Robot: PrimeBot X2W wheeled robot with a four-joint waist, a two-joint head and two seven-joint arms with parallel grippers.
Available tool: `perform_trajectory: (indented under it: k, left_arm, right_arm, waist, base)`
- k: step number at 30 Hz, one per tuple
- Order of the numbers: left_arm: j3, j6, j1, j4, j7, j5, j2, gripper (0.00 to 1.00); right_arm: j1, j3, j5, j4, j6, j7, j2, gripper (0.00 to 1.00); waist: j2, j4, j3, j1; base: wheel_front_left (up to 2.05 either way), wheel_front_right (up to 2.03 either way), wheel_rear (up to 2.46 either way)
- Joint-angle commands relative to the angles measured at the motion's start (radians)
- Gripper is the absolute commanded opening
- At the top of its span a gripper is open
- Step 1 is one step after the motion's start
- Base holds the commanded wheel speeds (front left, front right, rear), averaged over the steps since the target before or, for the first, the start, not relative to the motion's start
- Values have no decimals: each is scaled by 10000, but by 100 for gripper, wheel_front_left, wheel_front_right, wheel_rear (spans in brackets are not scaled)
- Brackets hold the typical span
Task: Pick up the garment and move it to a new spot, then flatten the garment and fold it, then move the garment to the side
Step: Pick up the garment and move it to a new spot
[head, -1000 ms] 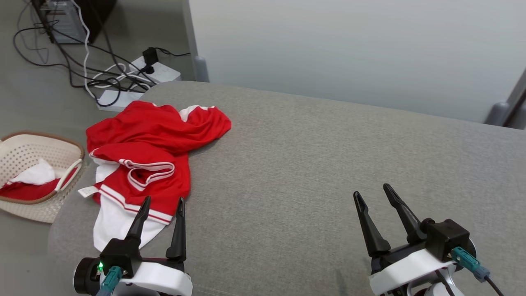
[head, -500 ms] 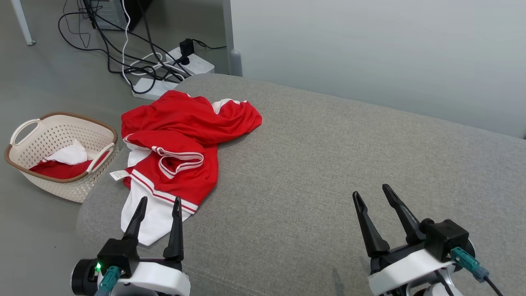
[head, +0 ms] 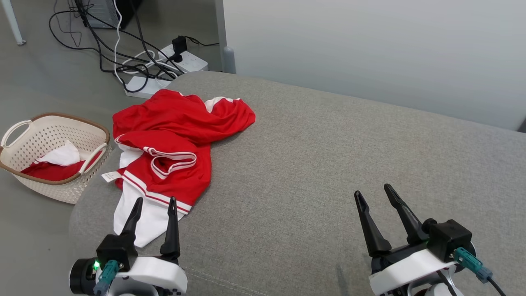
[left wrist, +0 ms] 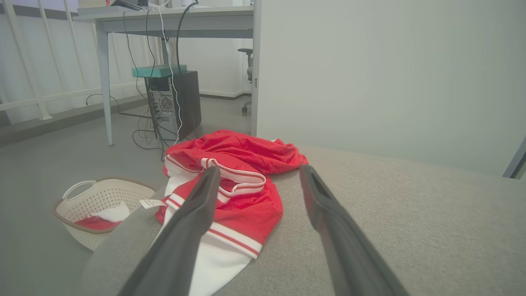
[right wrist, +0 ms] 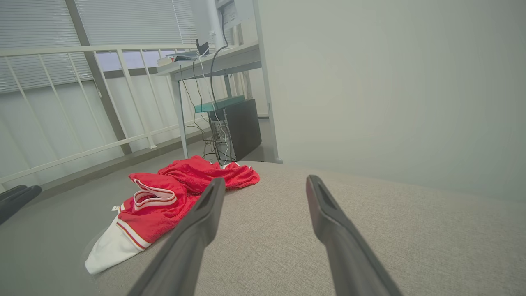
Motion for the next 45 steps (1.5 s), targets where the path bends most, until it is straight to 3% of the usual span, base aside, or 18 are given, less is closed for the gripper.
perform_trajectory:
  k: [1, 12, 28, 45]
  left_arm:
    - [371, 126, -823, -122, -103, -34, 49, 100]
    - [1131, 269, -2936, 2458, -103, -83, 195, 100]
    - [1863, 885, -5483, 7317, -86, -363, 1191, 100]
    - [2105, 378, -6690, 9665, -13, -941, 1651, 100]
  right_arm:
    - [-200, 162, 12, -350, 71, -136, -17, 100]
    - [-741, 253, 24, -421, 71, -136, -332, 100]
    - [-1520, 590, 163, -397, 71, -136, -620, 100]
    - [-1954, 734, 259, -432, 71, -136, -793, 100]
  waist:
    - [0, -114, 91, 0]
    - [0, -911, 1218, 0]
    - [0, -1990, 2307, 0]
    - [0, -2463, 2955, 0]
  base:
    - [0, 0, 0]
    - [0, 0, 0]
    - [0, 0, 0]
    - [0, 0, 0]
